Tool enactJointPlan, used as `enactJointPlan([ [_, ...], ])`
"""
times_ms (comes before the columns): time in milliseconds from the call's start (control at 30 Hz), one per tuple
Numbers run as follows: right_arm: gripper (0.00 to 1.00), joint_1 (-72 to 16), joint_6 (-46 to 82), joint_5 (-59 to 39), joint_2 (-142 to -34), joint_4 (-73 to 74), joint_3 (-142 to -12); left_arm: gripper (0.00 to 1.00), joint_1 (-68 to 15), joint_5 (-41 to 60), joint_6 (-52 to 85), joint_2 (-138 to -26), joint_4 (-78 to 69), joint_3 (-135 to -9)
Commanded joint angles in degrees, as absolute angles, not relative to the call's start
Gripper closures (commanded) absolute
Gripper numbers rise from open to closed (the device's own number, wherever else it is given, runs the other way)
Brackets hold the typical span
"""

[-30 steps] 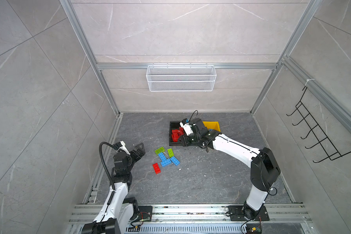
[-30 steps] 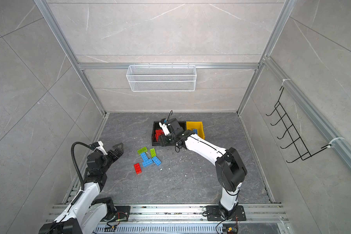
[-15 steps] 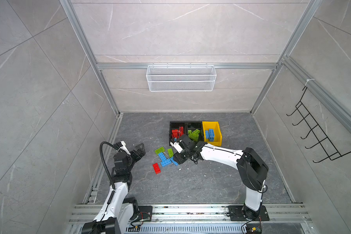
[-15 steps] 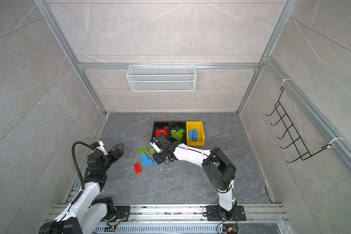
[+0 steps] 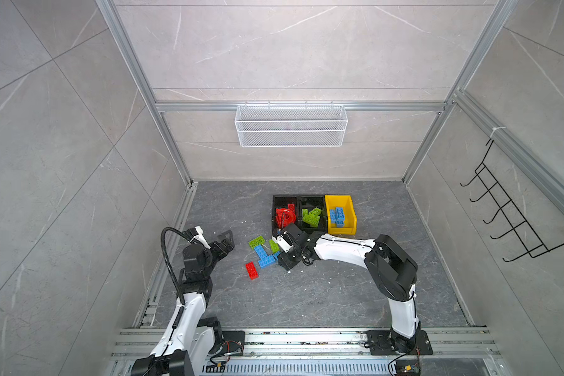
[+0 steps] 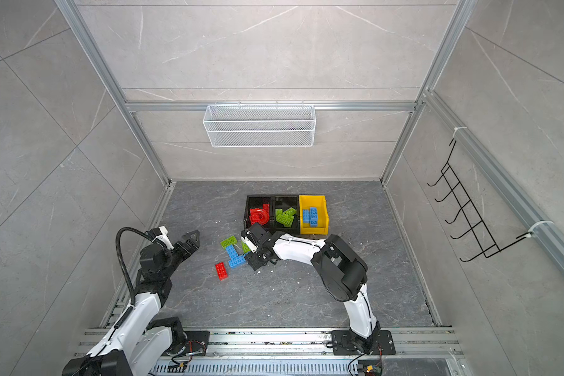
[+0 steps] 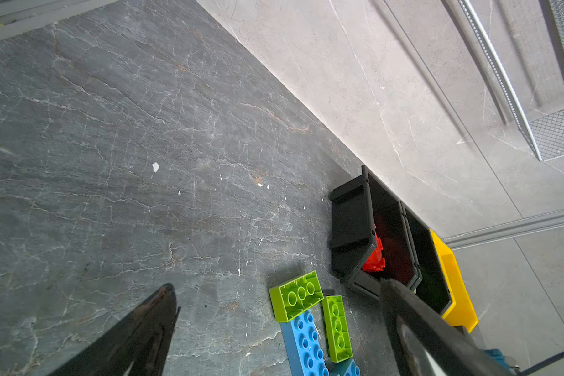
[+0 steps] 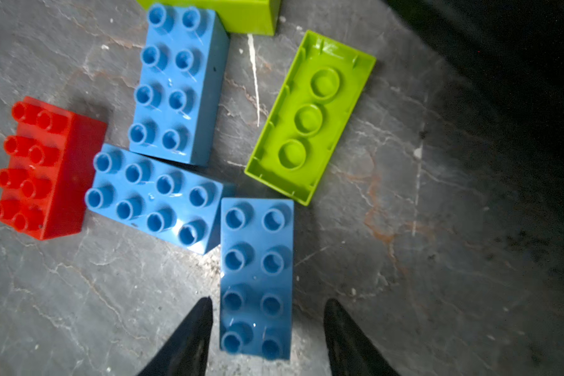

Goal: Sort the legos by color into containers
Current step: 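Return the right gripper to the pile and grasp a blue brick, then carry the blue brick with the right gripper into the yellow bin and release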

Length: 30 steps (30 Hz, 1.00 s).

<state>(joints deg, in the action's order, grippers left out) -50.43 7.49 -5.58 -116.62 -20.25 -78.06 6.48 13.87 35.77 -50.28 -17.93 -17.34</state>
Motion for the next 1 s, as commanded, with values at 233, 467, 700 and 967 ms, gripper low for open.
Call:
enactJointPlan([
  [233, 0.66, -51.15, 7.24, -2.21, -118.82, -24.26, -81.67, 0.00, 6.61, 15.24, 35.07, -50.35, -18.63, -19.43],
  [467, 0.78, -50.42, 8.32, -2.53, -112.33, -22.46, -76.90, 0.00, 6.61, 16.58, 35.34, -50.36, -19.17, -19.58],
  [700, 0.81, -42.59, 10.33, -11.00, -101.94, -18.73, -69.82, 0.00, 6.17, 17.93, 34.98, -51.68, -20.66, -19.61],
  [967, 0.82, -26.38, 10.20, -14.12, -92.59, -16.04, -63.96, 0.00, 5.82, 17.79, 34.72, -50.98, -20.97, -19.19],
])
